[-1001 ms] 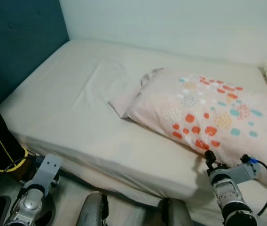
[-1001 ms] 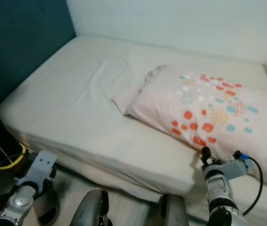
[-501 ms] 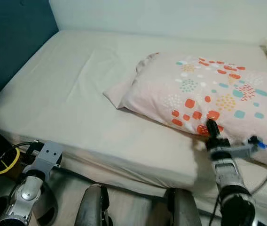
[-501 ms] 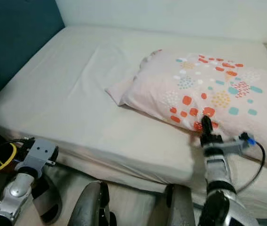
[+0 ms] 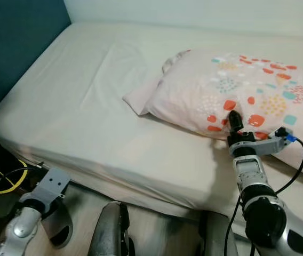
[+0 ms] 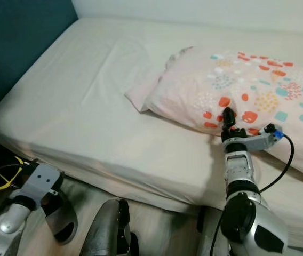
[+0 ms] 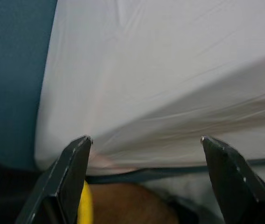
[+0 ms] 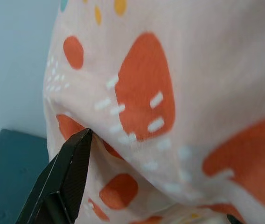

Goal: Clean up the room

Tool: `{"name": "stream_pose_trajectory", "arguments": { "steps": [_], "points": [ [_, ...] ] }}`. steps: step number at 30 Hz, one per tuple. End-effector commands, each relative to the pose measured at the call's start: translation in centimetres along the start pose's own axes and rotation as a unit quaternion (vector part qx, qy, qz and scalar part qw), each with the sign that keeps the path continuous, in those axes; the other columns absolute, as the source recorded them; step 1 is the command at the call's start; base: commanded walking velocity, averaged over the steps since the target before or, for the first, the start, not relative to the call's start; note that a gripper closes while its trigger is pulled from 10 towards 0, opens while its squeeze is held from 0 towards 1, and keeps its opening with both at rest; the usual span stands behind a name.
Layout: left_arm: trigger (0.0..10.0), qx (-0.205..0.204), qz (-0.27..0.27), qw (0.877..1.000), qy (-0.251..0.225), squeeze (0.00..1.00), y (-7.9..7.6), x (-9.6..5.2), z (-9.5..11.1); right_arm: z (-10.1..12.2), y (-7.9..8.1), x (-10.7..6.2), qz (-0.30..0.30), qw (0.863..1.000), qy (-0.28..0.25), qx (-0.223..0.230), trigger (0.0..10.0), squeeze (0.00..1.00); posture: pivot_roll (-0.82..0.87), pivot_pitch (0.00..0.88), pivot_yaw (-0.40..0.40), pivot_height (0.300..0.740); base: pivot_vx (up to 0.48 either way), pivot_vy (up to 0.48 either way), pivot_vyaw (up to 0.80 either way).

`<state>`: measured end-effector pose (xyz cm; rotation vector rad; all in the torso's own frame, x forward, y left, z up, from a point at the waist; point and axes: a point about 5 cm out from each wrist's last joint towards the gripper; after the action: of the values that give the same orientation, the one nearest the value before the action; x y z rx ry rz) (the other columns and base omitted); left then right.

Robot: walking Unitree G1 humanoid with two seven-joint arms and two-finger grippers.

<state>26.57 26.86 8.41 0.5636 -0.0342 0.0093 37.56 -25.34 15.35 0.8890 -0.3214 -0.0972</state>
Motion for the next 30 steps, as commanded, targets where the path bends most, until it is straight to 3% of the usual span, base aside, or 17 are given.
{"name": "stream_pose_trajectory", "arguments": {
  "steps": [1, 6, 9, 10, 11, 14, 15, 27, 29, 30],
  "points": [
    [10.0, 0.012, -0.002, 1.000, 0.019, 0.00, 1.0, -0.9, -0.6, 0.8, 0.3, 0.4, 0.002, 1.000, -0.027, 0.015, 10.0, 0.00, 0.33, 0.316, 0.086, 0.562, 0.000, 0.000, 0.00],
    [10.0, 0.020, -0.008, 1.000, 0.012, 0.00, 1.2, -1.1, -0.2, 2.7, 0.8, 1.2, 0.011, 0.998, -0.065, 0.023, 9.9, 0.00, 0.33, 0.323, 0.091, 0.562, 0.000, 0.000, 0.00],
    [10.0, 0.023, -0.011, 1.000, 0.008, 0.00, 1.2, -0.9, 0.2, 5.3, 1.2, 1.8, 0.012, 0.992, -0.123, 0.039, 7.4, 0.00, 0.33, 0.324, 0.090, 0.562, 0.000, 0.000, 0.00],
    [10.0, 0.023, -0.012, 1.000, 0.008, 0.00, 1.1, -0.9, 0.3, 6.0, 1.0, 1.8, 0.006, 0.989, -0.142, 0.046, 3.6, 0.00, 0.33, 0.328, 0.088, 0.562, 0.000, 0.000, 0.00],
    [10.0, 0.022, -0.015, 1.000, 0.006, 0.00, 0.9, -0.8, 0.4, 7.0, 0.6, 1.6, -0.005, 0.984, -0.168, 0.060, 1.8, 0.00, 0.33, 0.322, 0.089, 0.562, 0.000, 0.000, 0.00],
    [10.0, 0.022, -0.017, 1.000, 0.005, 0.00, 0.8, -0.8, 0.4, 7.3, 0.4, 1.6, -0.008, 0.982, -0.178, 0.066, 1.8, 0.00, 0.33, 0.322, 0.089, 0.562, 0.000, 0.000, 0.00],
    [10.0, 0.022, -0.018, 1.000, 0.006, 0.00, 0.7, -0.8, 0.5, 7.7, 0.0, 1.4, -0.012, 0.979, -0.191, 0.073, 0.0, 0.00, 0.33, 0.318, 0.089, 0.562, 0.000, 0.000, 0.00],
    [10.0, 0.021, -0.022, 0.999, 0.017, 0.00, 0.5, -0.7, 0.4, 9.6, -1.4, 0.6, -0.029, 0.967, -0.237, 0.084, 0.0, 0.00, 0.31, 0.297, 0.094, 0.562, 0.000, 0.000, 0.00],
    [10.0, 0.018, -0.015, 1.000, 0.018, 0.00, 0.7, -0.4, 0.4, 10.6, -0.7, 0.9, -0.002, 0.965, -0.252, 0.075, 0.0, 0.00, 0.30, 0.282, 0.096, 0.562, 0.000, 0.000, 0.00],
    [10.0, 0.016, -0.011, 1.000, 0.017, 0.00, 0.7, 0.1, 0.6, 10.8, 0.1, 1.3, 0.016, 0.971, -0.236, 0.046, 0.0, 0.00, 0.29, 0.267, 0.090, 0.562, 0.000, 0.000, 0.00]
  ]
}}
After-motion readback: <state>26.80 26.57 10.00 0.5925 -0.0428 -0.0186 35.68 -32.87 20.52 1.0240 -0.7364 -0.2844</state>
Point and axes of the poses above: a point about 5 cm out from each wrist's last joint towards the gripper, its own x axis pointing out of the wrist towards the gripper, its own z axis along the axis of the wrist's last joint, y = z × x, and after that the axes turned 8 degrees about -x, right-handed
